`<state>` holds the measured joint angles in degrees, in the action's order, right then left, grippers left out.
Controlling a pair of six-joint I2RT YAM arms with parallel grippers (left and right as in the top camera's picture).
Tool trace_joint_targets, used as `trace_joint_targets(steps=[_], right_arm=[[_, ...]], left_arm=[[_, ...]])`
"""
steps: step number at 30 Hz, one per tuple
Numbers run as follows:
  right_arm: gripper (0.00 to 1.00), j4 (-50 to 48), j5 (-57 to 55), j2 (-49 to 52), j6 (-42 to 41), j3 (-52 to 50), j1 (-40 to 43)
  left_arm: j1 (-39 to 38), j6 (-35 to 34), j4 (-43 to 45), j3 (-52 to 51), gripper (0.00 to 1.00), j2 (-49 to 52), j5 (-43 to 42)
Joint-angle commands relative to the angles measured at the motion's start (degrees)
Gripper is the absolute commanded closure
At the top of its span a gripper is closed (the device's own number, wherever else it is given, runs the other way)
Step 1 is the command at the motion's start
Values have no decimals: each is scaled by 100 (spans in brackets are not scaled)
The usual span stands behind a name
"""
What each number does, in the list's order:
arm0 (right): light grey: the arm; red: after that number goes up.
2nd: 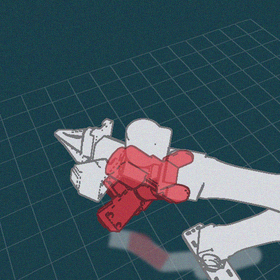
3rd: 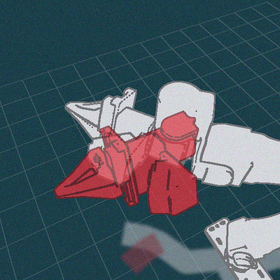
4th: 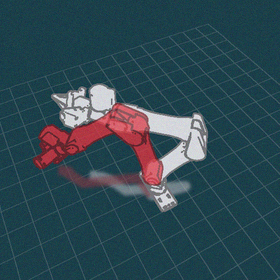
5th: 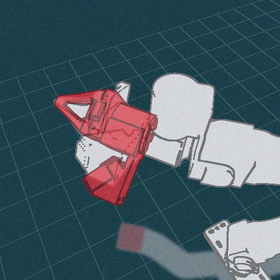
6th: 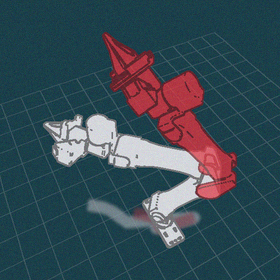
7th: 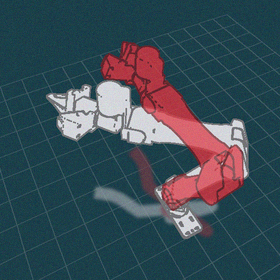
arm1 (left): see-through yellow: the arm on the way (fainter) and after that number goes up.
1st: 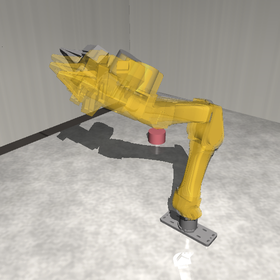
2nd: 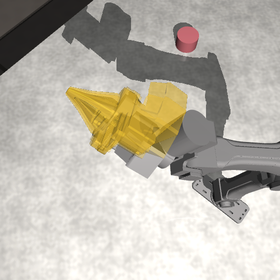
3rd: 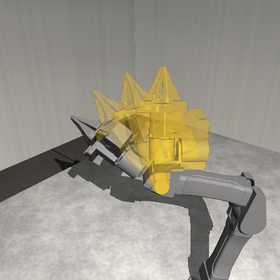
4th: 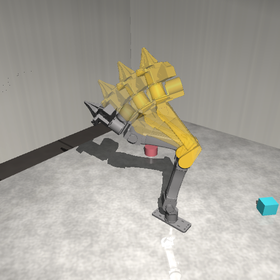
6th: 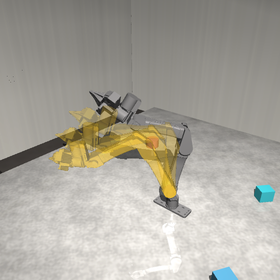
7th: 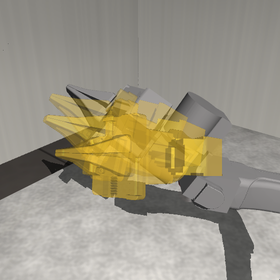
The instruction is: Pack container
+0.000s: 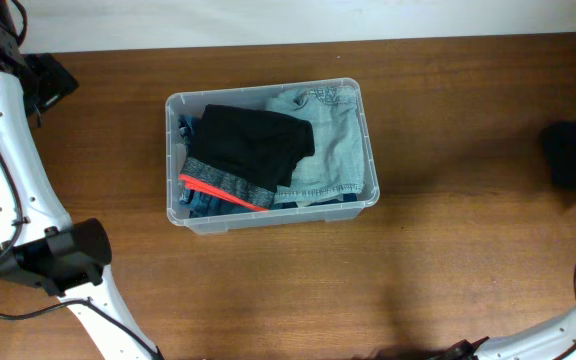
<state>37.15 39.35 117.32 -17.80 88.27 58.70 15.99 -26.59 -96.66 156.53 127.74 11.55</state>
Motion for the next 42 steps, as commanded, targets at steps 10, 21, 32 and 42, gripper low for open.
trace_joint_targets(steps=[10,21,32,42], right_arm=[[2,-859,72,557,-269,-57,-339],[2,-1130,-144,863,-824,-57,-463],[1,-1392,-269,1062,-951,-61,-463],[1,-1808,-280,1207,-977,-61,-463]], left_arm=[[-7,-31,-2,-33,1,-90,24],[-7,-31,-4,-33,1,-90,24],[-7,-31,-2,-33,1,-90,22],[-7,-31,-2,-33,1,-90,24]])
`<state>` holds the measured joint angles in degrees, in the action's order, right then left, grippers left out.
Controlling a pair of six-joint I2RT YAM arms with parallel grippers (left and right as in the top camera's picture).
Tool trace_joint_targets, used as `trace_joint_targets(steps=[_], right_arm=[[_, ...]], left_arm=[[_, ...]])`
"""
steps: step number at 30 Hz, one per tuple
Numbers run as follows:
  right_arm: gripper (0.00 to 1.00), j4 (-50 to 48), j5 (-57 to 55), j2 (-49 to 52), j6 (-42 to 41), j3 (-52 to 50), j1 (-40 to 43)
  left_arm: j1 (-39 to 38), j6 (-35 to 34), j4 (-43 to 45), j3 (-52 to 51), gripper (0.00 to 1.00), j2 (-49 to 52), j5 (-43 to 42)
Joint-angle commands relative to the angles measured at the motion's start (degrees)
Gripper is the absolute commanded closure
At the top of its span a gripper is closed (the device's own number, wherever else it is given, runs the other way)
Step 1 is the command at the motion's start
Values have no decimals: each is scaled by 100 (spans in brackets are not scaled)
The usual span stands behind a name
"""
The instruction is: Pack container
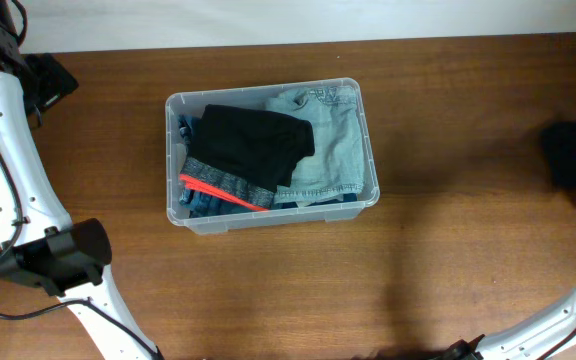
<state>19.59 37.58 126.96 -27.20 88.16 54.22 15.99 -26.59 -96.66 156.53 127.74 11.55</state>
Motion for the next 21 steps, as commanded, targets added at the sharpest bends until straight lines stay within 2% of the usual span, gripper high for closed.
trace_joint_targets(steps=[1,10,21], right_arm=[[1,-90,-96,295,-61,-50,-15],[1,-210,-105,831,-98,-50,-22],[2,55,-894,960,-50,-50,-22]], left_arm=[[-7,-31,-4,-33,1,-90,24],[-7,-31,-2,-33,1,-90,24],[-7,-31,-2,-33,0,-90,22]])
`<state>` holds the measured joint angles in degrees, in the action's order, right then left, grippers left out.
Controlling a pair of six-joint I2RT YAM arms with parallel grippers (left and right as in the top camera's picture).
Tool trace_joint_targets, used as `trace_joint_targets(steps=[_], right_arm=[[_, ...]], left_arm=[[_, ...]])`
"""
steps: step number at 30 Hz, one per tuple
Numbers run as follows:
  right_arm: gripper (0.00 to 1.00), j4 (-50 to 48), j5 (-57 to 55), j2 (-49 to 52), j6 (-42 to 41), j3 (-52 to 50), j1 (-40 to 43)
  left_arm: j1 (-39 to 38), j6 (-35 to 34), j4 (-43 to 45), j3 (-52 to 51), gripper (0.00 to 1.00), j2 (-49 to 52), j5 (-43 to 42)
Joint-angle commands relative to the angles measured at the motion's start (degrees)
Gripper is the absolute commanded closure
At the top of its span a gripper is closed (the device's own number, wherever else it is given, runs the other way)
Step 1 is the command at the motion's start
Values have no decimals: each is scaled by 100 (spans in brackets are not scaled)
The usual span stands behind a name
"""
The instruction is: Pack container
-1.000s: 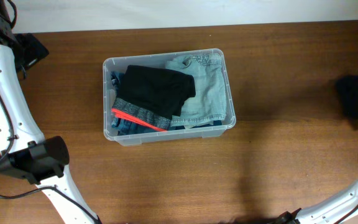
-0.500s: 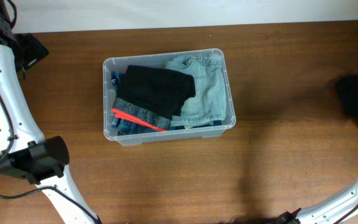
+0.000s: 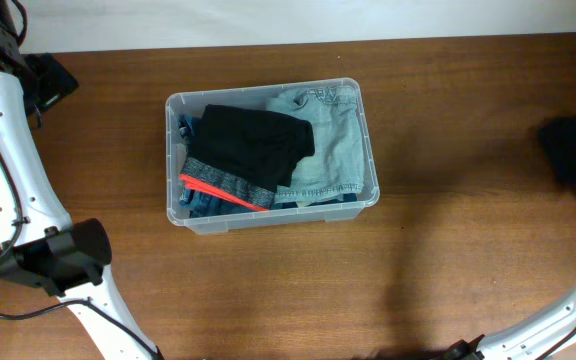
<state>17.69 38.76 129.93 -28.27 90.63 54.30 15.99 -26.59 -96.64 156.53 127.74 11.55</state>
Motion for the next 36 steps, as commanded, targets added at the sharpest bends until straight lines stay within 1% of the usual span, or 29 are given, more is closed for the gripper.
trace_joint_targets(steps=[1,5,8,10,15,16,18,21,23,27,32,34,36], right_arm=[[2,278,-1088,664,57,-299,-31],[11,339,-1244,664,144,-299,-31],[25,352,-1274,664,190,-299,-31],[33,350,-1296,669,190,-299,-31],[44,363,-1327,675,232,-299,-31],[48,376,-1362,675,229,-299,-31],[51,398,-1412,675,232,-299,-31],[51,400,-1445,680,232,-299,-31],[55,398,-1449,684,232,-299,-31],[66,417,-1530,688,234,-299,-31],[72,422,-1530,706,254,-299,-31],[79,442,-1528,706,251,-299,-31],[83,446,-1526,706,254,-299,-31]], left_arm=[[-7,-31,-4,-33,1,-90,24],[-7,-31,-4,-35,1,-90,22],[-7,-31,-7,-33,1,-90,24],[-7,-31,-7,-33,1,-90,22],[-7,-31,-4,-33,1,-90,24],[-7,-31,-4,-33,0,-90,24],[-7,-31,-4,-33,1,-90,24],[-7,-31,-4,-33,1,-90,22],[-7,-31,-4,-33,1,-90,22],[-7,-31,-7,-35,1,-92,24],[-7,-31,-4,-33,1,-90,22],[-7,-31,-7,-33,1,-92,22],[-7,-31,-7,-33,1,-90,22]])
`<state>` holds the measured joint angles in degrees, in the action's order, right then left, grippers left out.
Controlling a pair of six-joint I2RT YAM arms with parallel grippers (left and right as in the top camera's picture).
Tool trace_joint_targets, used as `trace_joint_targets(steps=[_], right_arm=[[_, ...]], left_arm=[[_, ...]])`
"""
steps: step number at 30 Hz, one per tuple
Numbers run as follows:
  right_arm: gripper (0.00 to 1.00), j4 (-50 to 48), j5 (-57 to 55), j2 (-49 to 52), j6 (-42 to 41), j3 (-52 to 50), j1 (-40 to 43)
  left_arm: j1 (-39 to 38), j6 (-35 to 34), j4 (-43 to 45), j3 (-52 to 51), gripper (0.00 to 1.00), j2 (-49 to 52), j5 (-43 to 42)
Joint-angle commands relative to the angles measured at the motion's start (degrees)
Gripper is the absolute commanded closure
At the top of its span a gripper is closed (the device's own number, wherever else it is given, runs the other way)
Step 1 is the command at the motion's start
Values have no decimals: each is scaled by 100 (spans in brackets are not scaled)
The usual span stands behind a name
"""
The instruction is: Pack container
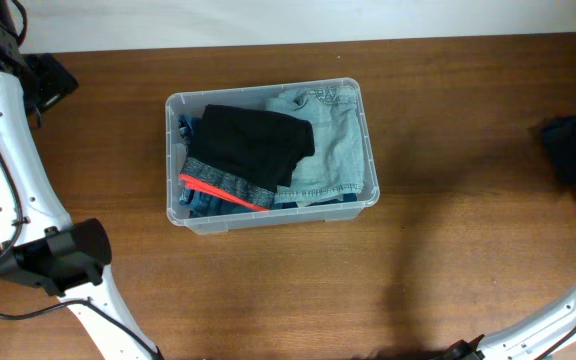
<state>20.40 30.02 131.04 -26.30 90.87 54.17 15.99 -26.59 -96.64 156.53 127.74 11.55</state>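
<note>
A clear plastic container [368, 150] stands on the table left of centre. In it lie a black garment with a grey and orange band [248, 148], folded light denim [336, 140] and darker blue fabric underneath. A separate black garment [572, 150] lies bunched at the far right edge of the overhead view. My right arm's cable runs up beside it, but I cannot tell the right gripper apart from the dark cloth. My left gripper [50, 80] sits dark at the far top left, away from the container, and its jaws cannot be made out.
The white links of my left arm [13, 180] run down the left side, with a black joint [53, 258] near the front. My right arm's white link [548, 325] crosses the bottom right corner. Brown wood table [448, 230] lies between container and black garment.
The black garment at the right edge has changed shape slightly. The container, its contents and the left arm are as they were.
At first the black garment at the right edge spread to the frame's border and showed a white logo. Later it was narrower with the logo out of sight, then sat a little further left and up. The container and left arm stayed put throughout.
</note>
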Motion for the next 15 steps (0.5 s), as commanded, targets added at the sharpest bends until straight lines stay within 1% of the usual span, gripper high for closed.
trace_joint_targets(steps=[1,3,5,15], right_arm=[[87,190,-649,595,55,-323,-17],[90,195,-619,595,55,-323,-17],[96,186,-435,592,101,-321,-17],[96,-28,1823,354,96,-2,-2]], left_arm=[[-7,-31,-4,-33,1,-90,24],[-7,-31,-4,-33,1,-90,22],[-7,-31,-4,-33,1,-90,22],[-7,-31,-4,-33,0,-90,22]])
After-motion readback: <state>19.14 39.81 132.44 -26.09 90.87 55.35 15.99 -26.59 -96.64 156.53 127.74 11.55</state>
